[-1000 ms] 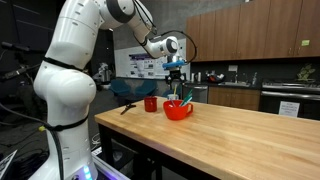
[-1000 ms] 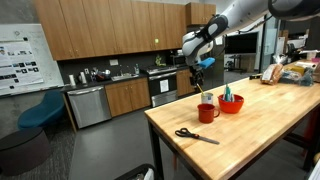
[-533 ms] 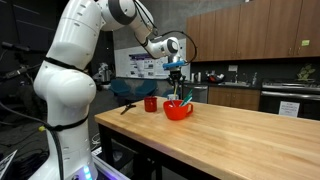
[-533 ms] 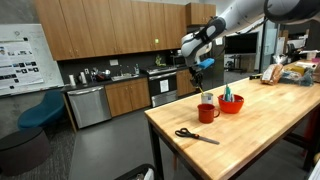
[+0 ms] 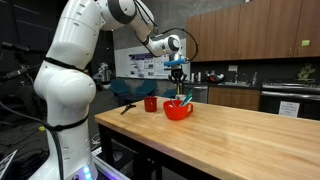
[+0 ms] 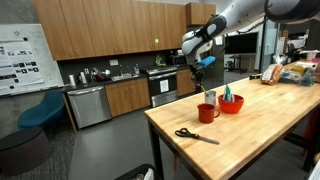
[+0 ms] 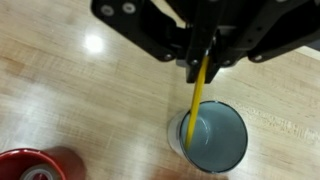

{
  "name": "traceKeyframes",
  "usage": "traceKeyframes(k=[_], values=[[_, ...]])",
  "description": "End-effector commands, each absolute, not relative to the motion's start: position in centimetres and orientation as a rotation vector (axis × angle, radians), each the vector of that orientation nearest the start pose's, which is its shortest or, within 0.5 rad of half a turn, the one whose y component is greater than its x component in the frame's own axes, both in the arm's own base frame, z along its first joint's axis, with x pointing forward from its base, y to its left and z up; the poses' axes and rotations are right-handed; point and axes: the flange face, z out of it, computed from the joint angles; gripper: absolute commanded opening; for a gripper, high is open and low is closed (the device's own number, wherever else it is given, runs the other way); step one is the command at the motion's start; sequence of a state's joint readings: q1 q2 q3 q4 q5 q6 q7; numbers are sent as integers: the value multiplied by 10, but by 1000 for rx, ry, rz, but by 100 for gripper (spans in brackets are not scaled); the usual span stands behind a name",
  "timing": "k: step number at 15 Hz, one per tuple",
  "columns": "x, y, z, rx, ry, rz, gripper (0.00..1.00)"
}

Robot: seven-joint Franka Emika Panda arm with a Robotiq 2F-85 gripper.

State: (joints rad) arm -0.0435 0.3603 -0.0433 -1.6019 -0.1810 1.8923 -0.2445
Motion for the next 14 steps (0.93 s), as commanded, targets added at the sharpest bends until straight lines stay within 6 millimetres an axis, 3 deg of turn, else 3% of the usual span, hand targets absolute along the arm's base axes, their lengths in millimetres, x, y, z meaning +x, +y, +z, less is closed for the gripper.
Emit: traceKeyframes(k=[1,8,14], values=[[644,-72,443,-3289,-340,119,2],[629,-85,486,-3249,-274,-44,2],[605,-112,532,-3122,-92,-280,2]])
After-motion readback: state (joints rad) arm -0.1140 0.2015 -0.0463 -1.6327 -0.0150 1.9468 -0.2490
